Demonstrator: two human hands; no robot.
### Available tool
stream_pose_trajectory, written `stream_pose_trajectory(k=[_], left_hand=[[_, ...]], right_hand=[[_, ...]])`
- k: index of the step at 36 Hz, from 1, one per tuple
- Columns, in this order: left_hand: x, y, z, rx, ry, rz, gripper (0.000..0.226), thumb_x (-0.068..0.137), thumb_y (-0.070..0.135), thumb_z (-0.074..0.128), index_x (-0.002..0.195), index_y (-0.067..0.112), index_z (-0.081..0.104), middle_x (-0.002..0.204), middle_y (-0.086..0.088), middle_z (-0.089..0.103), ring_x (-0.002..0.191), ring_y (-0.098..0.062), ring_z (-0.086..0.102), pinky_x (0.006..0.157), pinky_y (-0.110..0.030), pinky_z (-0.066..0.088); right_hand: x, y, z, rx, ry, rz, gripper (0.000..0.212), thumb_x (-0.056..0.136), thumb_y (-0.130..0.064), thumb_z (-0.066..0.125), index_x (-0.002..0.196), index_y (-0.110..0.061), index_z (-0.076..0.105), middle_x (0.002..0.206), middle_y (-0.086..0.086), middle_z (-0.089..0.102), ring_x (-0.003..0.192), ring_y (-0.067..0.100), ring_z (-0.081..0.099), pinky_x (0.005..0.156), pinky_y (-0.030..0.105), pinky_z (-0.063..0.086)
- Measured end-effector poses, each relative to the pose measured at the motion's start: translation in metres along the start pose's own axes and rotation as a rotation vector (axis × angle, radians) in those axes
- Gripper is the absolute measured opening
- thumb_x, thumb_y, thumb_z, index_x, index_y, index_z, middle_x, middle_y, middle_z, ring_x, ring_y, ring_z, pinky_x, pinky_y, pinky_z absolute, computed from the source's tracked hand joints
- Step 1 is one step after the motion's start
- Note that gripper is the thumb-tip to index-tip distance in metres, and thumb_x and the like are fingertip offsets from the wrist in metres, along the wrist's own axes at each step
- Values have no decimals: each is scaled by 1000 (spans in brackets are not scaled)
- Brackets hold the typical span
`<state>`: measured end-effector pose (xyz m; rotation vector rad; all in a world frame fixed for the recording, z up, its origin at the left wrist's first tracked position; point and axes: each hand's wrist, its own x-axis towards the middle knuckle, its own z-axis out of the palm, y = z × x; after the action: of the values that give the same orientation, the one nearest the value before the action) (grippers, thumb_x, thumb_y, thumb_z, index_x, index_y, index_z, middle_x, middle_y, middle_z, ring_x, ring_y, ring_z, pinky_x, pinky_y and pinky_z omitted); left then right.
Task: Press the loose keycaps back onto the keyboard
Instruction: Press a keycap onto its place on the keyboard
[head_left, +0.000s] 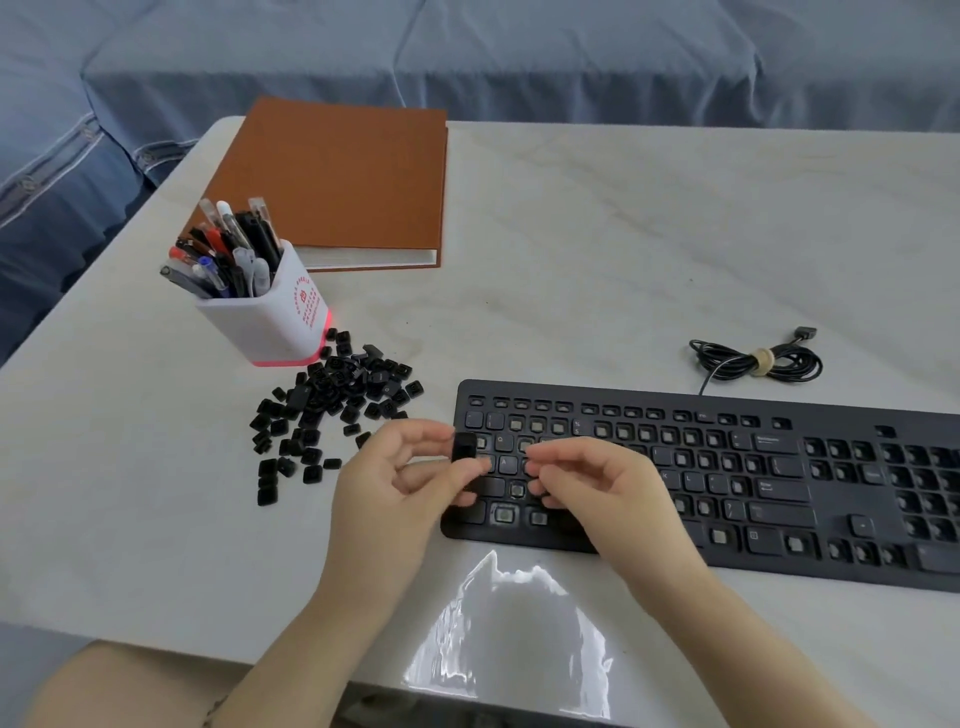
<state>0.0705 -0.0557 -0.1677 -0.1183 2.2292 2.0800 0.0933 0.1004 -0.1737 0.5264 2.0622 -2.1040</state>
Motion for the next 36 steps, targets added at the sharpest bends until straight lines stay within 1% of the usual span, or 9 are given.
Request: stream_pose_trajectory(k=[4,7,11,15,20,25,29,33,36], left_hand=[[-3,-3,4,208,-24,213,26,68,3,80,78,25,69,78,11,70,67,-3,63,64,-10,48],[-4,-4,8,257,-96,418,14,71,18,76,77,28,69,90,15,67,82,-4,64,71,-10,47],[-6,-5,12,262,-136,477,11,75,23,68,84,29,70,98,14,66,92,-4,64,77,-9,47],[-8,-2,15,155,-187,472,16,73,18,70,87,25,71,97,12,68,90,-7,67,77,-14,51],[-13,3,19,2,-181,324,23,69,20,71,89,31,71,86,8,73,80,-11,70,74,-16,53],[-15,3,21,-29,-175,272,24,67,22,70,87,34,72,86,7,73,80,-11,70,73,-15,52],[-15,1,24,-31,-157,247,21,68,22,71,87,29,73,85,6,74,80,-11,70,73,-15,52],[-13,-1,25,-30,-147,219,29,68,6,72,84,31,74,81,7,73,78,-9,70,72,-14,52],[-13,-4,25,-25,-165,206,30,69,6,70,85,31,74,82,6,73,78,-11,70,73,-15,52]], right_hand=[[-8,-11,0,139,-37,33,15,85,-1,60,82,-13,69,68,-1,70,63,5,64,61,15,52],[-13,-16,-1,205,-73,28,11,82,-2,63,84,-11,69,66,3,70,63,8,65,61,16,53],[-18,-19,-6,245,-77,-5,14,78,2,64,85,-9,69,67,7,70,62,10,66,60,16,52],[-19,-20,-12,261,-79,-25,14,77,4,64,83,-8,69,67,7,70,61,10,66,59,16,52],[-21,-20,-15,302,-71,-24,16,77,7,62,79,-7,69,65,8,70,57,11,65,56,16,52],[-24,-20,-15,292,-50,-78,20,76,10,63,80,-9,69,66,7,69,58,12,65,57,17,52],[-25,-19,-16,241,-35,-122,24,76,10,63,79,-13,70,64,4,68,58,12,64,59,17,51],[-23,-16,-17,192,-36,-143,28,75,9,66,80,-17,72,66,3,68,60,11,64,62,17,52],[-21,-13,-18,67,-35,-189,31,70,6,72,80,-24,73,71,0,70,63,9,63,65,16,51]])
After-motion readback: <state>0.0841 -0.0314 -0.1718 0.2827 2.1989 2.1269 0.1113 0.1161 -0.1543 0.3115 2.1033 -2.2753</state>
